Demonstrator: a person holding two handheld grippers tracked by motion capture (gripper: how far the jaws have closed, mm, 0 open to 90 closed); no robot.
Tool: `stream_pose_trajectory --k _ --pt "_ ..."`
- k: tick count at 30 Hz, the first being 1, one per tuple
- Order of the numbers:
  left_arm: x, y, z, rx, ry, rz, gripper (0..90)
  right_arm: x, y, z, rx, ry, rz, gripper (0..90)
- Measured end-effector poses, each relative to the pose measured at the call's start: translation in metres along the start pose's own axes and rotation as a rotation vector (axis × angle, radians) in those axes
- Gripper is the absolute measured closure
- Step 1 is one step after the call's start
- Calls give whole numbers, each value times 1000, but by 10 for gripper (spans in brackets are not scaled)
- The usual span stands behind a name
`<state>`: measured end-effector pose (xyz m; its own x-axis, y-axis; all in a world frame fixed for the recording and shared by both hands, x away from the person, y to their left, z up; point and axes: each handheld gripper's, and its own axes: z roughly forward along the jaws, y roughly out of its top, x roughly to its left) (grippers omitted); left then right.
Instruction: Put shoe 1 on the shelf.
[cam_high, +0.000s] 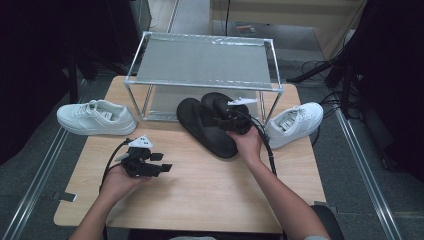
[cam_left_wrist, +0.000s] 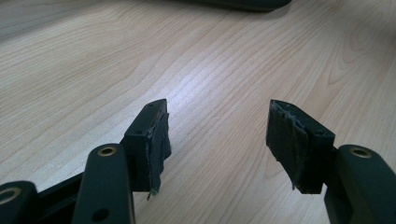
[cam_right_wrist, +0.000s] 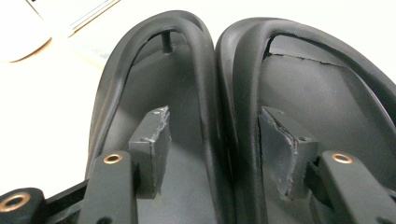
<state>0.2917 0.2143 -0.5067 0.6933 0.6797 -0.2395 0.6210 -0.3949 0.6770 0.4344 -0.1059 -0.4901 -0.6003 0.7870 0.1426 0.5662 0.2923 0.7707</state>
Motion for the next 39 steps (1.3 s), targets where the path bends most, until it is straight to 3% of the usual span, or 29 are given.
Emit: stream_pose_trajectory --k 3,11,15,21,25,29,34,39 --pt "-1 1 0 -4 -6 6 397 2 -2 -7 -12 -17 -18 463" --pt "0 8 1 -2 -9 15 403 7 -4 -27 -28 20 -19 469" --pt "0 13 -1 -10 -48 2 496 11 -10 -39 -47 41 -31 474" --pt "0 24 -3 -17 -65 5 592 17 -25 -53 -49 89 -70 498" --pt "2 35 -5 -20 -75 11 684 17 -36 -60 -32 147 -101 514" --pt "4 49 -6 -42 -78 33 783 18 -50 -70 -19 163 -133 522" --pt "7 66 -7 -49 -136 31 812 16 -64 -82 -22 225 -106 542" --pt "14 88 -6 -34 -111 58 863 14 -76 -89 8 217 -96 569"
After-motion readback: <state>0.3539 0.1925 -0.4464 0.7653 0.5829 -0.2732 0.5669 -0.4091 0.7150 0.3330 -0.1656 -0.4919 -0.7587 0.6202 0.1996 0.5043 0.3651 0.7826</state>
